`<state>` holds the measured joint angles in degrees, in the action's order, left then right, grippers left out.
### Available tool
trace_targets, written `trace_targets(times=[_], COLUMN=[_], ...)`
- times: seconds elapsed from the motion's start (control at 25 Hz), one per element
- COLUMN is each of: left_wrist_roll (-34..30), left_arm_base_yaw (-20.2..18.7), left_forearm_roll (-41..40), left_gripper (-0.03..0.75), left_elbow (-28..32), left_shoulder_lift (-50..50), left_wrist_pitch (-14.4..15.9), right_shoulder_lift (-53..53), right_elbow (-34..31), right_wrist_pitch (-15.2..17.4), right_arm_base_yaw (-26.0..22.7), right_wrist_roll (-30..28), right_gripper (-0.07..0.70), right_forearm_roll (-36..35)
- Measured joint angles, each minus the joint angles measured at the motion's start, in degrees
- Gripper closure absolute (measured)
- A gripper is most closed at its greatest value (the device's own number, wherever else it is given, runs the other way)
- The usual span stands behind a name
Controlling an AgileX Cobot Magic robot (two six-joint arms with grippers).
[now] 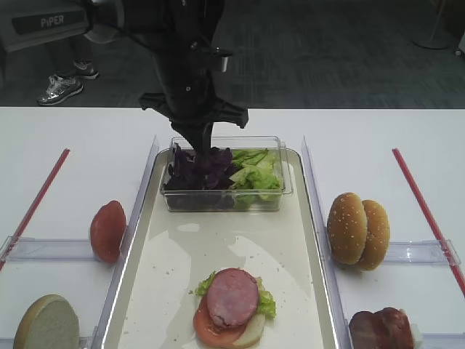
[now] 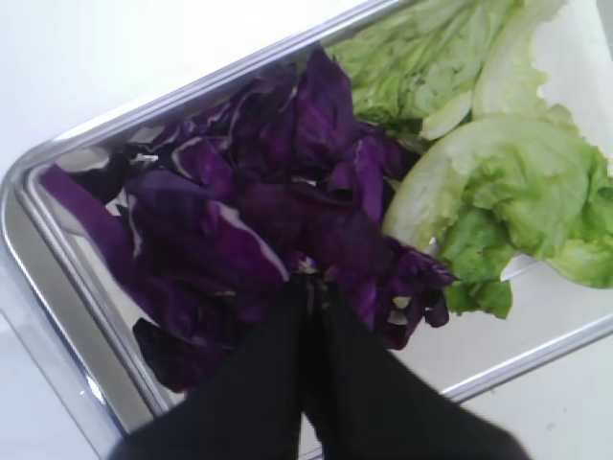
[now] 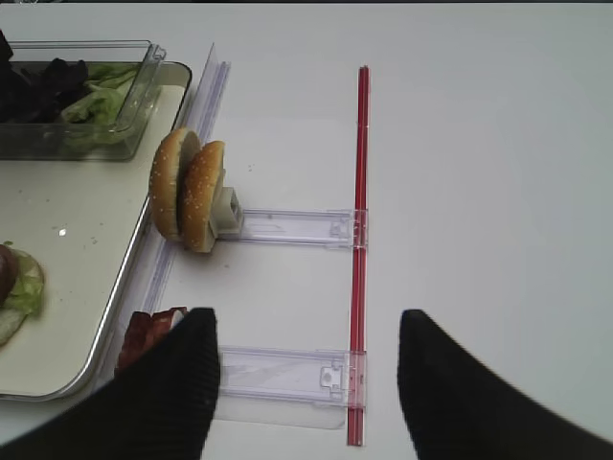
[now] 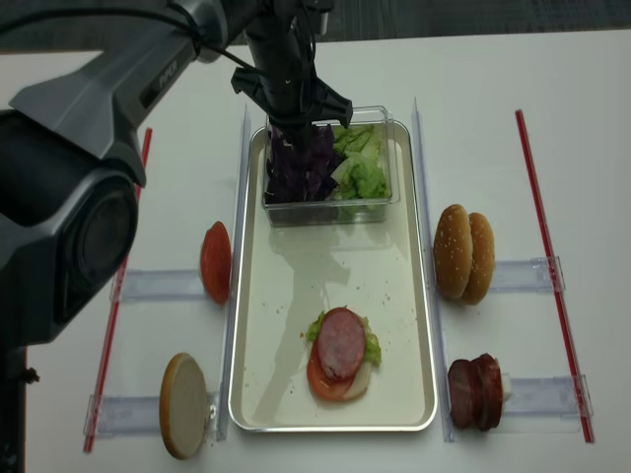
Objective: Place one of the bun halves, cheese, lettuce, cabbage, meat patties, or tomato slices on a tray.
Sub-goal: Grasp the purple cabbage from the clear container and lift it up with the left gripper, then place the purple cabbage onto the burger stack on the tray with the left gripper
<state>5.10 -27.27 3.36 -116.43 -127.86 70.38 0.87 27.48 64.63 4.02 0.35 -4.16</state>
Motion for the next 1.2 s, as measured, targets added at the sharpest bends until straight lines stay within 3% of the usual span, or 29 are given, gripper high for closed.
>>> trace_targets(times=[0.68,1.2], left_wrist_roll=[-0.3,-1.7], left_arm_base_yaw=[-1.9,-5.2], left_forearm_roll=[0.0,-0.1], left_gripper=[0.735,0.735], left_elbow=[1.7,15.5], left_shoulder_lift=[5.7,17.2], left_wrist_pitch=[0.3,0.3], right_shoulder_lift=[0.0,0.0], right_elbow=[0.0,0.0], right_wrist_pitch=[0.0,0.0], right_arm_base_yaw=[0.0,0.0], right_wrist_roll=[0.0,0.0], right_gripper=[0.186,0.186], right_forearm_roll=[0.0,0.0])
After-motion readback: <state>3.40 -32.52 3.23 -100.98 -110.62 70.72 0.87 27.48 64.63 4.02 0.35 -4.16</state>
